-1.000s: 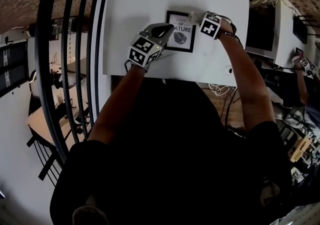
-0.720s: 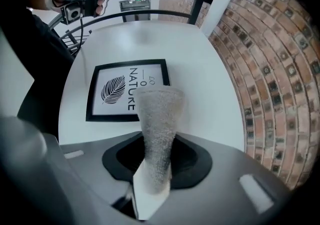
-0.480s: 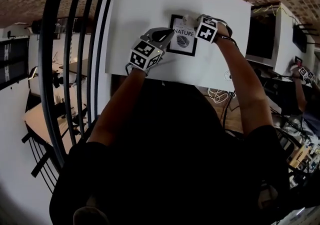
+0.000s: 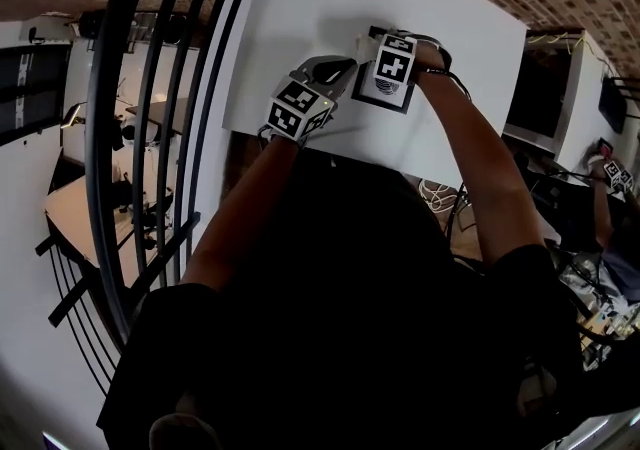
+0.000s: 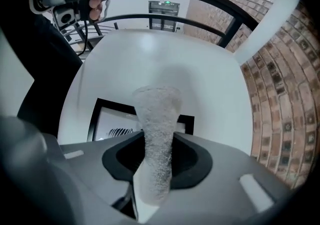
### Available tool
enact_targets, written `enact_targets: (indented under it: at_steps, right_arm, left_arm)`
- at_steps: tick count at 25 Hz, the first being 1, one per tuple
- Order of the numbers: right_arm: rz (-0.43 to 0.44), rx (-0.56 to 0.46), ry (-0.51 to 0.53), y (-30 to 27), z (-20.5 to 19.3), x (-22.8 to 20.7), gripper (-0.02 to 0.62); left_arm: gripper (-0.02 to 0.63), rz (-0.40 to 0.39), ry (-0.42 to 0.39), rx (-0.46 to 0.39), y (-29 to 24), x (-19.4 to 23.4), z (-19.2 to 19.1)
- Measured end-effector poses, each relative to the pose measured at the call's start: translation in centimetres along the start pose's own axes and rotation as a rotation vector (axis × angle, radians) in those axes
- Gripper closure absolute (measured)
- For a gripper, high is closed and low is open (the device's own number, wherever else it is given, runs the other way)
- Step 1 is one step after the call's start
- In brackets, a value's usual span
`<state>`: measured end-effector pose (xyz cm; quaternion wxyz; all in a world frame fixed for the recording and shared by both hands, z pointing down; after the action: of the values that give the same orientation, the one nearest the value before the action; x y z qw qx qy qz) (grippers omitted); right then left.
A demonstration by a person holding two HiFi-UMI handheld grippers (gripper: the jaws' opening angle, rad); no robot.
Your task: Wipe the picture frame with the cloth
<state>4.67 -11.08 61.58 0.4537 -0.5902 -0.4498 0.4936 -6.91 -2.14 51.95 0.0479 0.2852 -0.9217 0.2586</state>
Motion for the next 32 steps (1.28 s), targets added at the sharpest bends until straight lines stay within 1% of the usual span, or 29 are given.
enact_targets:
  at_steps: [3,5,10,15,17,22,24,27,32]
  right_arm:
    - [0.009,0.005,-0.028,0.0,-0.3,-0.3,0.469]
    - [0.007,0.026,-0.032,0.0,-1.0,-0.1,0.471]
    - [0.009,0.063,-0.078,0.0,-4.2,0.7,0.471]
    - [0.002,0.049,-0.142,0.5,-7.2,1.7,0.471]
    - [-0.002,0.058,-0.161,0.6,-8.4,2.2,0.471]
    - [0.02,0.092,-0.231,0.1,-11.9,3.5,0.469]
    - [0.026,0.1,-0.246,0.1,-12.6,4.0,0.469]
    - [0.009,0.082,-0.229,0.9,-12.1,4.2,0.469]
    - [-0.013,0.03,-0.152,2.2,-8.0,3.9,0.469]
  left_arm:
    - [0.606,0.005,0.005,0.002,0.3,0.1,-0.2]
    - [0.606,0.003,0.002,0.002,0.2,0.0,-0.3]
    - [0.606,-0.032,-0.019,0.003,-0.8,-0.5,0.1]
    - [0.606,-0.072,-0.049,0.01,-1.8,-1.4,0.7]
    - [0.606,-0.089,-0.057,0.014,-2.3,-1.8,0.8]
    - [0.606,-0.118,-0.067,0.026,-3.0,-2.7,0.8]
    - [0.606,-0.119,-0.067,0.033,-3.2,-2.8,0.6]
    - [0.606,-0.109,-0.061,0.038,-3.2,-2.6,0.3]
    - [0.606,-0.083,-0.055,0.032,-3.0,-1.8,0.5]
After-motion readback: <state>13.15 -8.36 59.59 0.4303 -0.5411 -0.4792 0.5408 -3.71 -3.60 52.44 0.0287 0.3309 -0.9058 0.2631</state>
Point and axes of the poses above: the fingertips, and each gripper's own axes: y backward along the fingers, x to its left, z out of its top, the point moved 8 cm from there along y, backward along the fingers, and after that the axes turned 14 degrees about z, right-handed, at the moved point
